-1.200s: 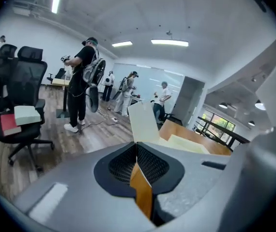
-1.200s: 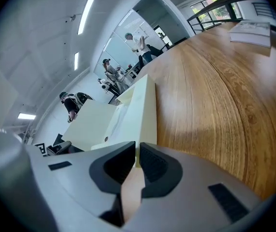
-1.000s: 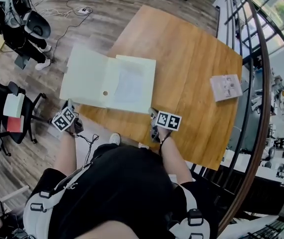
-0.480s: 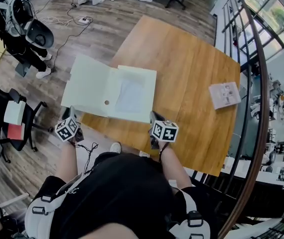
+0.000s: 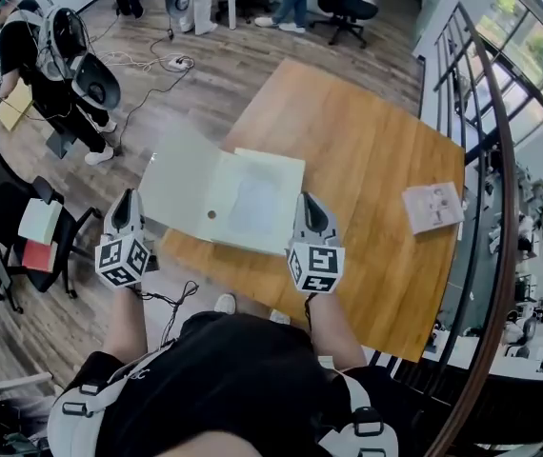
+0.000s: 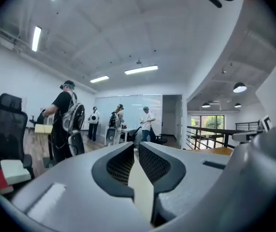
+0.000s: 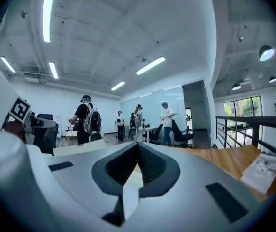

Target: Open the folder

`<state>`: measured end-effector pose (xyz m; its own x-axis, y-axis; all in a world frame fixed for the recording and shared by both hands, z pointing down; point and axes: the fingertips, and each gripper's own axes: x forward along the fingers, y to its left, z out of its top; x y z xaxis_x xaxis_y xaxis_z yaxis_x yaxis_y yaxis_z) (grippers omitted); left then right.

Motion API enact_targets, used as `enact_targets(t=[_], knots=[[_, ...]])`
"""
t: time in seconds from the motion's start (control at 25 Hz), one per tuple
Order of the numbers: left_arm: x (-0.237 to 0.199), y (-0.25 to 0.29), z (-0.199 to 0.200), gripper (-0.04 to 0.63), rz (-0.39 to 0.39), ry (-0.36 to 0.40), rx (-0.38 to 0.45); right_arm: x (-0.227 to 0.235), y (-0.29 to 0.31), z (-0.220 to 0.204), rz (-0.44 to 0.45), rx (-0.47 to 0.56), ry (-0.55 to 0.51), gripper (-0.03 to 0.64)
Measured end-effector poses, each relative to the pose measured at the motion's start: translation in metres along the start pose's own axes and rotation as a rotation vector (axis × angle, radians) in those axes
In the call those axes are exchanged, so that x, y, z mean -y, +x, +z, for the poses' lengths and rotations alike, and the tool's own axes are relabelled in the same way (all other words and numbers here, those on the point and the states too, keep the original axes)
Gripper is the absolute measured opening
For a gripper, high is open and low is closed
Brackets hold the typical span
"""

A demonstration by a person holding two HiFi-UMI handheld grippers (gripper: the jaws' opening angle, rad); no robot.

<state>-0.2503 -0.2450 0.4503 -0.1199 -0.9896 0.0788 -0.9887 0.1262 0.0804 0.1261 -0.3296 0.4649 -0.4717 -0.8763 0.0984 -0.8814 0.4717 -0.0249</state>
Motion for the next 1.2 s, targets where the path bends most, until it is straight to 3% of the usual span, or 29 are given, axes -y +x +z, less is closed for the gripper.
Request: enact_targets(t=[0.12,0.24,0.36,0.52,0.92,1.2], knots=[[0.048,0.002,0.031,0.013,-0.065,0.096,0.059,-0.003,-0.01,0.035,-0.021,0.114,-0.018,0.006],[0.104,0.006,0.038,0.004,-0.163,0.132,0.087,-0.01,-0.016,0.054,-0.009,0.183,-0.024,0.005],[0.151,0.007,0.021,0.003,-0.268,0.123,0.065,-0.021,-0.016,0.047,0.019,0.169,-0.027,0.005],[0.189,0.006,0.007,0.003,-0.345,0.127,0.037,-0.022,-0.02,0.038,0.014,0.15,-0.023,0.005],[0.193,0.005,0.0,0.003,-0.338,0.175,0.013,-0.019,-0.032,0.028,0.014,0.128,0.006,0.005],[0.186,0.014,0.005,0.003,-0.335,0.165,0.011,-0.022,-0.023,0.032,0.022,0.133,-0.006,0.005]])
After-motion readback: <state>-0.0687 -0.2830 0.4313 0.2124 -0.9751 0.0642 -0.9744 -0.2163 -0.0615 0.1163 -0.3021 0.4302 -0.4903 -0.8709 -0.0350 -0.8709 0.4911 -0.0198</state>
